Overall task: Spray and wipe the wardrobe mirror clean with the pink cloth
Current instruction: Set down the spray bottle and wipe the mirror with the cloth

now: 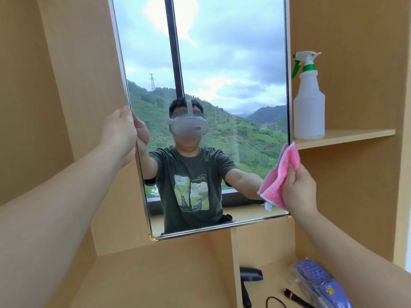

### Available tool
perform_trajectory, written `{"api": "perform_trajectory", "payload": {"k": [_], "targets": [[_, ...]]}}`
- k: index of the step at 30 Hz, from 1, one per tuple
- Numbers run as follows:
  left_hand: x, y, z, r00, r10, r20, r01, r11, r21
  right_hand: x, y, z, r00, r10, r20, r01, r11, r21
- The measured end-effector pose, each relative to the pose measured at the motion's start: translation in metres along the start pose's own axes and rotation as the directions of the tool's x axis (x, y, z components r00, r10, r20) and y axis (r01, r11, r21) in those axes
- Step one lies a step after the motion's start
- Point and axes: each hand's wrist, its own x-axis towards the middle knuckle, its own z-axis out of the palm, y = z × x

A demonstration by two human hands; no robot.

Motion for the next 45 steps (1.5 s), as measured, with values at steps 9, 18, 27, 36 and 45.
{"api": "perform_trajectory", "payload": {"k": [9, 18, 27, 36, 45], "targets": [[-0.004, 0.001, 0.001, 1.0, 0.016, -0.02, -0.015, 0.999, 0.033, -0.043, 0.026, 0.002, 0.994, 0.107, -0.008, -0.107, 0.994, -0.034], [-0.013, 0.005, 0.002, 1.0, -0.025, 0.013, 0.025, 0.999, -0.022, -0.077, 0.03, 0.009, 0.956, 0.281, -0.08, -0.279, 0.959, 0.039], [-0.012, 0.004, -0.002, 0.997, -0.073, 0.028, 0.076, 0.993, -0.093, -0.091, 0.012, 0.034, 0.788, 0.578, -0.211, -0.534, 0.813, 0.232], [-0.009, 0.002, -0.003, 0.994, -0.091, 0.055, 0.097, 0.987, -0.125, -0.096, -0.013, 0.061, 0.563, 0.825, -0.053, -0.747, 0.535, 0.394], [-0.006, 0.001, -0.006, 0.981, -0.155, 0.114, 0.176, 0.961, -0.213, -0.13, -0.047, 0.084, 0.576, 0.805, 0.143, -0.778, 0.486, 0.398]]}}
